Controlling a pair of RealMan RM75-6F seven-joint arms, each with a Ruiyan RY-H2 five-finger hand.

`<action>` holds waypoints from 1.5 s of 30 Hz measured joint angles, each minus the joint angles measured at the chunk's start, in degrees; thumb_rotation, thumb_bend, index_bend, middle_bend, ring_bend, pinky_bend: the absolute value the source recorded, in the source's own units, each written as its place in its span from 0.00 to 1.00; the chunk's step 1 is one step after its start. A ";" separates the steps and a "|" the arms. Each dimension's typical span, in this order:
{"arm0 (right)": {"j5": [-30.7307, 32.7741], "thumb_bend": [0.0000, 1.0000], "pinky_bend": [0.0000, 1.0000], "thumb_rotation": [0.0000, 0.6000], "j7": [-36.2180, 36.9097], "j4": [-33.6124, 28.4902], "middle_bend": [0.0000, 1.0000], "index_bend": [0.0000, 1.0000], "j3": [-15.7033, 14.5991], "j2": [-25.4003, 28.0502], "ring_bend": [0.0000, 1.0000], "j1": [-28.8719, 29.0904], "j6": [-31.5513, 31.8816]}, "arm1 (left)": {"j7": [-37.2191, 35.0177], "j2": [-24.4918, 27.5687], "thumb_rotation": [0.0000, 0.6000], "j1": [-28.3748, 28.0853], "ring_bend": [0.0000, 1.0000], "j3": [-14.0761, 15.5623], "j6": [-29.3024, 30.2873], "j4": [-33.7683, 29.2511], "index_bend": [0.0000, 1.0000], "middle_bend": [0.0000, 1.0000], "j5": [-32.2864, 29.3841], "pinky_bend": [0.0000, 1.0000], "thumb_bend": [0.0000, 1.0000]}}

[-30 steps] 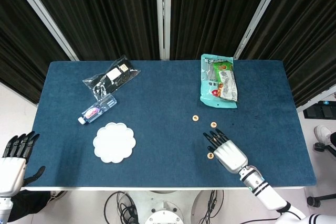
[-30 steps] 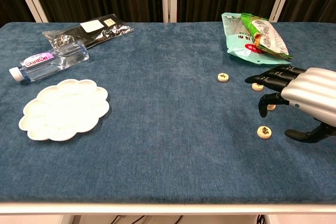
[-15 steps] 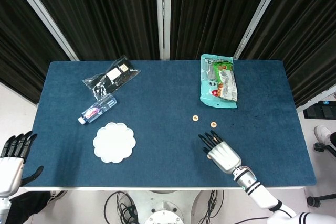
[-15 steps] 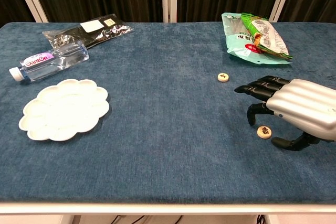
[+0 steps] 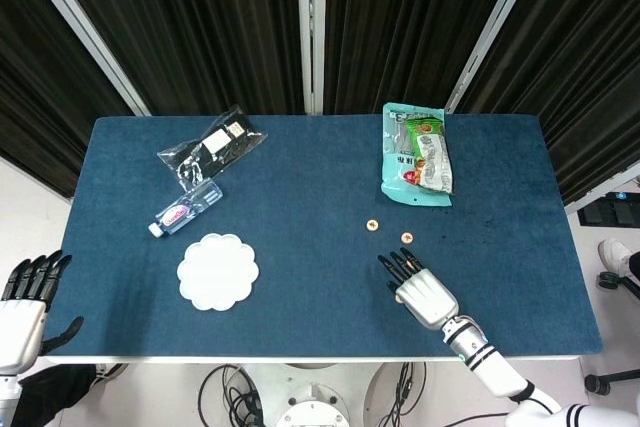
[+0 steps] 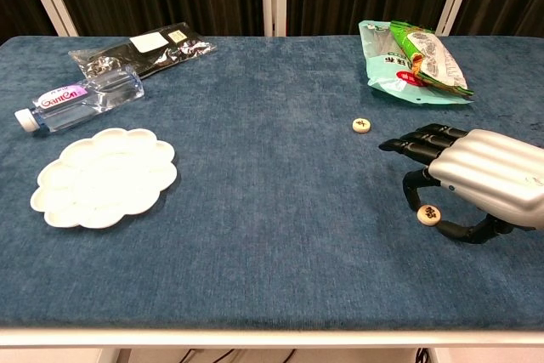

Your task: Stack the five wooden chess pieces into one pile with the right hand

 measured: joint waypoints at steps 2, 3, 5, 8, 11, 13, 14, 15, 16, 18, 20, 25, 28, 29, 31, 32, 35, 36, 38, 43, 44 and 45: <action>-0.03 0.29 0.00 1.00 0.00 0.01 0.00 0.49 0.04 0.01 0.00 -0.04 0.03 | -0.05 0.02 1.00 0.02 0.00 -0.02 0.05 -0.01 0.04 0.00 0.00 0.00 0.24; -0.07 0.29 0.00 1.00 0.03 0.01 0.00 0.50 0.08 0.03 0.00 -0.07 0.10 | -0.09 0.02 1.00 0.03 0.00 -0.02 0.09 0.00 0.04 0.00 0.00 0.00 0.24; -0.12 0.29 0.00 1.00 0.21 0.00 0.00 0.52 0.18 0.07 0.00 -0.11 0.26 | -0.13 0.03 1.00 0.04 0.00 -0.01 0.06 0.01 0.04 0.00 -0.01 0.00 0.24; -0.24 0.29 0.00 1.00 0.70 -0.13 0.00 0.52 0.45 0.31 0.00 -0.14 0.56 | -0.11 0.04 1.00 0.02 0.00 0.01 0.05 0.00 0.04 0.00 0.06 0.00 0.24; -0.31 0.29 0.00 1.00 1.41 -0.61 0.00 0.53 1.16 0.95 0.00 -0.06 1.11 | -0.14 0.07 1.00 0.07 0.00 -0.02 0.23 -0.02 0.04 0.00 0.12 0.00 0.24; -0.22 0.29 0.00 1.00 1.74 -1.07 0.00 0.53 1.78 1.49 0.00 0.05 1.43 | -0.12 0.09 1.00 0.12 0.00 -0.04 0.30 -0.06 0.04 0.00 0.08 0.00 0.24; -0.13 0.29 0.00 1.00 1.83 -1.34 0.00 0.53 2.12 1.82 0.00 0.13 1.56 | -0.11 0.09 1.00 0.12 0.00 -0.03 0.28 -0.08 0.04 0.00 0.07 0.00 0.24; 0.06 0.29 0.00 1.00 1.86 -1.74 0.00 0.53 2.58 2.32 0.00 0.24 1.68 | -0.06 0.10 1.00 0.11 0.00 -0.03 0.24 -0.10 0.04 0.00 0.07 0.00 0.24; 0.25 0.29 0.00 1.00 1.82 -2.03 0.00 0.53 2.94 2.70 0.00 0.34 1.75 | -0.01 0.09 1.00 0.09 0.00 -0.03 0.19 -0.10 0.04 0.00 0.07 0.00 0.24; 0.99 0.29 0.00 1.00 1.52 -2.54 0.00 0.53 3.75 3.51 0.00 0.55 1.78 | 0.05 0.09 1.00 0.05 0.00 -0.01 0.07 -0.13 0.04 0.00 0.05 0.00 0.24; 1.85 0.29 0.00 1.00 1.17 -2.72 0.00 0.54 4.35 3.87 0.00 0.73 1.62 | 0.04 0.08 1.00 0.03 0.00 -0.02 -0.01 -0.09 0.04 0.00 -0.02 0.00 0.24; 4.60 0.29 0.00 1.00 0.33 -1.74 0.00 0.54 5.76 3.76 0.00 1.33 0.33 | -0.15 0.09 1.00 0.01 0.00 -0.01 -0.12 0.00 0.04 0.00 -0.09 0.00 0.24; 5.95 0.29 0.00 1.00 -0.34 -0.45 0.00 0.54 6.33 2.95 0.00 1.79 -0.58 | -0.21 0.05 1.00 -0.01 0.00 -0.03 0.05 0.11 0.04 0.00 0.14 0.00 0.24; 6.27 0.29 0.00 1.00 -0.55 -0.05 0.00 0.54 6.47 2.67 0.00 1.94 -0.80 | -0.21 0.03 1.00 -0.02 0.00 -0.03 0.04 0.12 0.04 0.00 0.15 0.00 0.24; 7.03 0.29 0.00 1.00 -0.93 0.82 0.00 0.54 6.80 2.03 0.00 2.28 -1.36 | -0.23 0.01 1.00 -0.02 0.00 -0.02 -0.05 0.16 0.04 0.00 0.05 0.00 0.24; 7.35 0.29 0.00 1.00 -1.02 1.09 0.00 0.54 6.92 1.82 0.00 2.43 -1.59 | -0.23 0.01 1.00 -0.02 0.00 -0.03 -0.08 0.18 0.04 0.00 0.00 0.00 0.24; 8.13 0.29 0.00 1.00 -1.19 1.61 0.00 0.54 7.17 1.40 0.00 2.84 -2.21 | -0.34 0.01 1.00 -0.05 0.00 -0.07 -0.05 0.23 0.04 0.00 0.01 0.00 0.24; 8.32 0.29 0.00 1.00 -1.22 1.68 0.00 0.54 7.20 1.34 0.00 2.95 -2.35 | -0.36 0.01 1.00 -0.06 0.00 -0.08 -0.04 0.27 0.04 0.00 0.02 0.00 0.24; 8.54 0.29 0.00 1.00 -1.27 1.72 0.00 0.54 7.19 1.32 0.00 3.06 -2.51 | -0.44 -0.02 1.00 -0.08 0.00 -0.08 -0.11 0.35 0.04 0.00 0.00 0.00 0.24; 8.99 0.29 0.00 1.00 -1.32 1.86 0.00 0.54 6.94 1.22 0.00 3.24 -2.87 | -0.51 -0.07 1.00 -0.12 0.00 -0.10 -0.19 0.47 0.04 0.00 -0.07 0.00 0.24; 9.08 0.29 0.00 1.00 -1.34 1.90 0.00 0.53 6.90 1.20 0.00 3.27 -2.90 | -0.52 -0.08 1.00 -0.12 0.00 -0.10 -0.20 0.48 0.04 0.00 -0.09 0.00 0.24; 9.22 0.29 0.00 1.00 -1.40 1.95 0.00 0.53 6.88 1.20 0.00 3.30 -2.95 | -0.53 -0.09 1.00 -0.13 0.00 -0.11 -0.22 0.48 0.04 0.00 -0.12 0.00 0.24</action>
